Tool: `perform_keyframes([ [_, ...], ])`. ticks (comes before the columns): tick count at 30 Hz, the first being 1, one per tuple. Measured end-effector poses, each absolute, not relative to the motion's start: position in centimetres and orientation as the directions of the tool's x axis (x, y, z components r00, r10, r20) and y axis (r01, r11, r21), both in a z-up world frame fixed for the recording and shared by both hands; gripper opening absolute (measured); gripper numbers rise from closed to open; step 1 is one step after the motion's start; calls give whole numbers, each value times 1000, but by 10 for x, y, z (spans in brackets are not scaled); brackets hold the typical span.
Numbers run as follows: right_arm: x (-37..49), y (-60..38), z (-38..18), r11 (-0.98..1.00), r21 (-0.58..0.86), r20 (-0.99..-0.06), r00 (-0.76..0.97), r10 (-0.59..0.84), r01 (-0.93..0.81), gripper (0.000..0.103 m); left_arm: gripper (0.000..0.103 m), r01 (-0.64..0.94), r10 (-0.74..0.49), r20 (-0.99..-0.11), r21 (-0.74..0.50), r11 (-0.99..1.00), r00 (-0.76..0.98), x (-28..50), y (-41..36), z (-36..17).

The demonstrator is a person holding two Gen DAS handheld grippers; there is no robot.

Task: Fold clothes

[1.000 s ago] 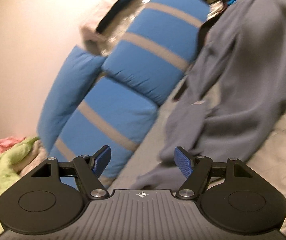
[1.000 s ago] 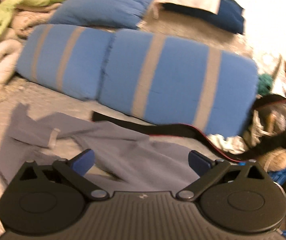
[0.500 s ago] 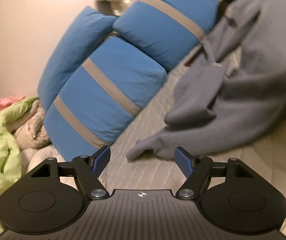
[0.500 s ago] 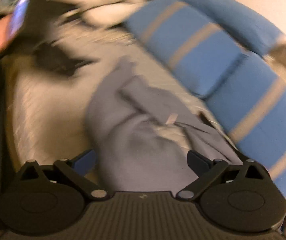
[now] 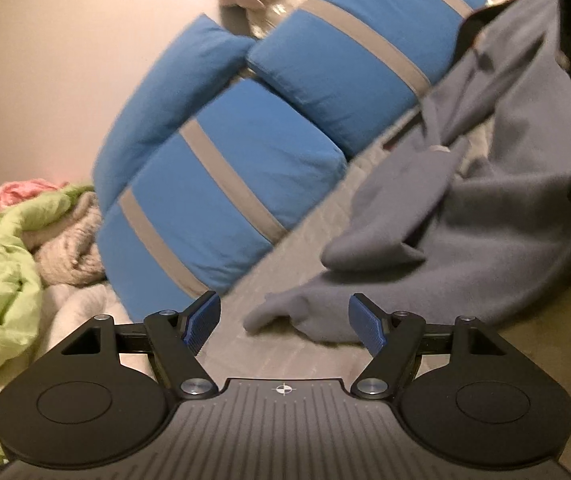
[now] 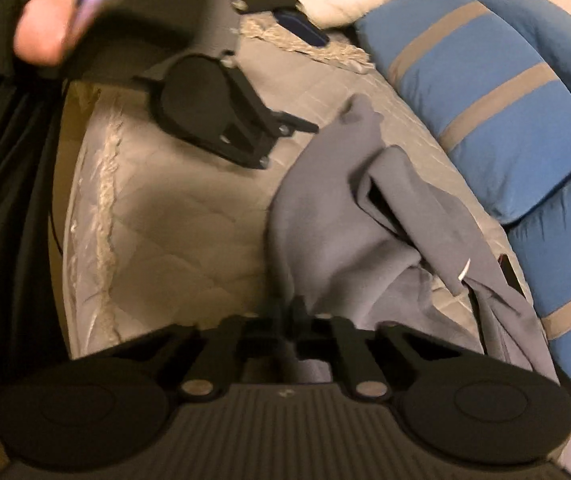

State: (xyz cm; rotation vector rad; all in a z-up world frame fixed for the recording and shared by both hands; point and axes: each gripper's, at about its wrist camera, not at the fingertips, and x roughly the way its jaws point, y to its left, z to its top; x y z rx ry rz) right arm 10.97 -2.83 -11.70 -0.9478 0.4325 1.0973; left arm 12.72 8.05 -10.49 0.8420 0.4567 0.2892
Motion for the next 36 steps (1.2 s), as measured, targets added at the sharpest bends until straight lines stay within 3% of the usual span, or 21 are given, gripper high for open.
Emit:
perform_keyframes([
  [5, 96, -46, -99, 110, -460, -691, 433, 579, -881, 1, 70, -63, 442, -345, 726, 685, 828, 132, 95, -108],
  [11, 105, -82, -64, 257, -372, -634, 446, 632, -892, 1, 70, -60, 486, -395, 725, 686, 780, 136, 114, -117],
  [22, 135, -92, -32, 389, -160, -571, 406, 713, -907, 2, 70, 25, 372, -379, 728, 685, 847, 158, 97, -132],
  [27, 134, -95, -32, 387, -159, -571, 404, 714, -908, 2, 70, -72, 430, -318, 729, 681, 845, 183, 101, -135],
  [31, 133, -97, -32, 379, -162, -575, 400, 714, -911, 2, 71, -252, 593, -154, 800, 544, 791, 201, 113, -137],
  [36, 133, -97, -32, 372, -174, -576, 400, 713, -912, 2, 71, -292, 626, -151, 785, 547, 765, 216, 134, -134],
])
